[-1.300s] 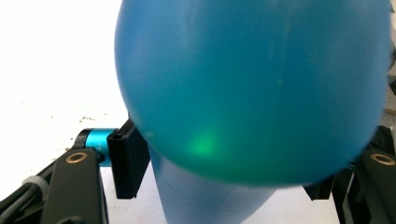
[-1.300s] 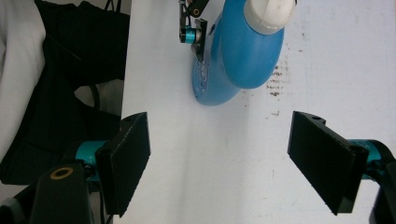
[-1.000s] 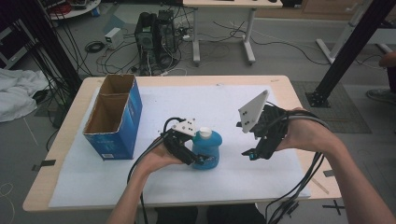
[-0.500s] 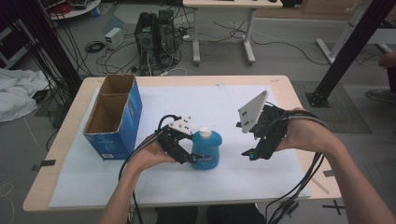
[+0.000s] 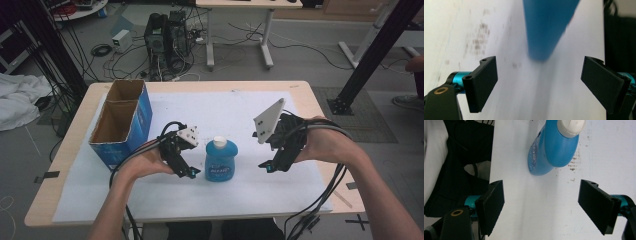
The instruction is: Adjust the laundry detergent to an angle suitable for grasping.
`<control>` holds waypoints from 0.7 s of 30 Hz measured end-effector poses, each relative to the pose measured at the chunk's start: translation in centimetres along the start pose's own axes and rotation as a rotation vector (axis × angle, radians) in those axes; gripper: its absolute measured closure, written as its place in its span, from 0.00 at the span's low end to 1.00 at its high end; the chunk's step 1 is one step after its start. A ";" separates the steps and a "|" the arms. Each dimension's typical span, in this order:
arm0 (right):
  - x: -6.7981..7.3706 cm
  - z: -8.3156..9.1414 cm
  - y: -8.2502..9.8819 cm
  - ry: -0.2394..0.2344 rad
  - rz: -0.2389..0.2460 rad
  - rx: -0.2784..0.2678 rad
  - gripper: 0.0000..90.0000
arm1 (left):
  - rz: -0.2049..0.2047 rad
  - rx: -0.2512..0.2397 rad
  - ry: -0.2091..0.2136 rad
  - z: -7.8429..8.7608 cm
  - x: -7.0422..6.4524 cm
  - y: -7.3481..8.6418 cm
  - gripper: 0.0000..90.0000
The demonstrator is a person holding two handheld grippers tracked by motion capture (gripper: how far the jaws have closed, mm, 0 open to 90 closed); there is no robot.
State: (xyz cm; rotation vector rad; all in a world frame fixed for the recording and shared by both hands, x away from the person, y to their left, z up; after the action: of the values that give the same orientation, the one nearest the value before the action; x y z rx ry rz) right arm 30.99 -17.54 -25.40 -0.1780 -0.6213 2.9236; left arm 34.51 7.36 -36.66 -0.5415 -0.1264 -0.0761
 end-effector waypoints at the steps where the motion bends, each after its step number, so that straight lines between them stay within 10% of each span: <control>1: 0.0 0.0 0.0 0.000 0.000 0.000 0.23 | -0.015 0.055 0.003 0.1 -0.1 0.2 0.16; 4: 0.0 -0.1 -0.1 -0.002 0.003 0.001 0.23 | -0.093 0.290 0.071 0.9 -0.3 0.9 0.16; 8: 0.0 0.0 -0.2 -0.004 0.013 0.023 0.23 | -0.075 0.391 0.093 1.5 -0.9 1.2 0.16; 21: -0.1 -0.1 -0.2 0.002 0.010 0.027 0.23 | -0.092 0.414 0.088 3.1 -0.6 1.5 0.16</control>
State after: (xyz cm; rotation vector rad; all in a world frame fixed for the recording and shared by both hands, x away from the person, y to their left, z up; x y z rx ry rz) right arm 31.10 -17.33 -25.41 -0.1810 -0.5824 2.9391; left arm 33.82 10.29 -34.86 -0.1184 -0.0783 -0.1586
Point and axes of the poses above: each handheld gripper's, and its own axes: z roughly backward along the jaws, y roughly out of its underside, x roughly to its left, the point moved 3 cm from there along -z, roughly forward along the jaws, and after that the axes turned 15 degrees about -z, right-handed, at the moved point
